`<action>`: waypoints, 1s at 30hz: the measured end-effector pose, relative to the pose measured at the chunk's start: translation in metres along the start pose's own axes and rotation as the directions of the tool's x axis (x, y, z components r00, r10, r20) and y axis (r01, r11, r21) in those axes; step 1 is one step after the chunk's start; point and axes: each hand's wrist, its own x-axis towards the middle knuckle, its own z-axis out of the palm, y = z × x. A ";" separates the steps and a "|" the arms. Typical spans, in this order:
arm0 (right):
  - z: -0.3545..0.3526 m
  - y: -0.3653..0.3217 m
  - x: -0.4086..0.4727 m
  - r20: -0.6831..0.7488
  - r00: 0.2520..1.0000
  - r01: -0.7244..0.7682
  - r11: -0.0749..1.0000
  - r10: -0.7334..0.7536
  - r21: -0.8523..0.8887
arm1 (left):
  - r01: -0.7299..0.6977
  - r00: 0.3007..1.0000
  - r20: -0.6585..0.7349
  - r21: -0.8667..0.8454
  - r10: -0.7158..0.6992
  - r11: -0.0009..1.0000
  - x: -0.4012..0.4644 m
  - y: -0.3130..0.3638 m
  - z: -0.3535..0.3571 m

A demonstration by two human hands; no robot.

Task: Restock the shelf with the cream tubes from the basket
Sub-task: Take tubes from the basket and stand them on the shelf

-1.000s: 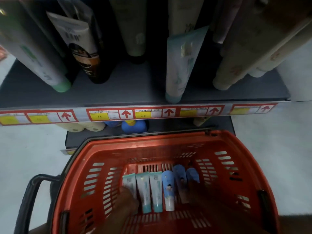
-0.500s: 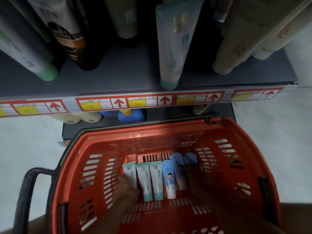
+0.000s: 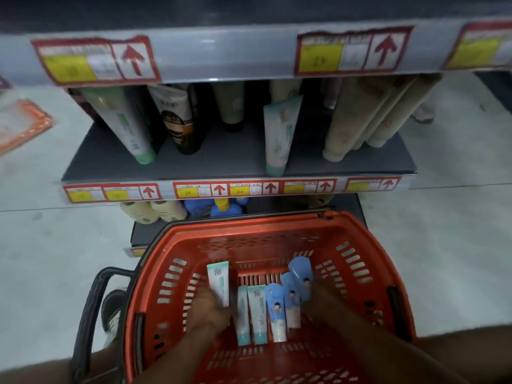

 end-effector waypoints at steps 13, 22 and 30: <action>-0.097 -0.049 -0.088 -0.281 0.927 0.259 0.966 -0.247 0.003 | -0.266 0.947 -0.200 -0.049 0.252 0.963 -0.095 0.054 -0.056; -0.179 -0.080 -0.151 -0.529 0.801 0.411 0.899 -0.280 0.148 | -0.526 0.804 -0.398 -0.129 0.442 0.841 -0.149 0.120 -0.104; -0.252 -0.099 -0.192 -0.713 0.662 0.477 0.863 -0.231 0.164 | -0.732 0.613 -0.536 -0.110 0.580 0.672 -0.197 0.181 -0.150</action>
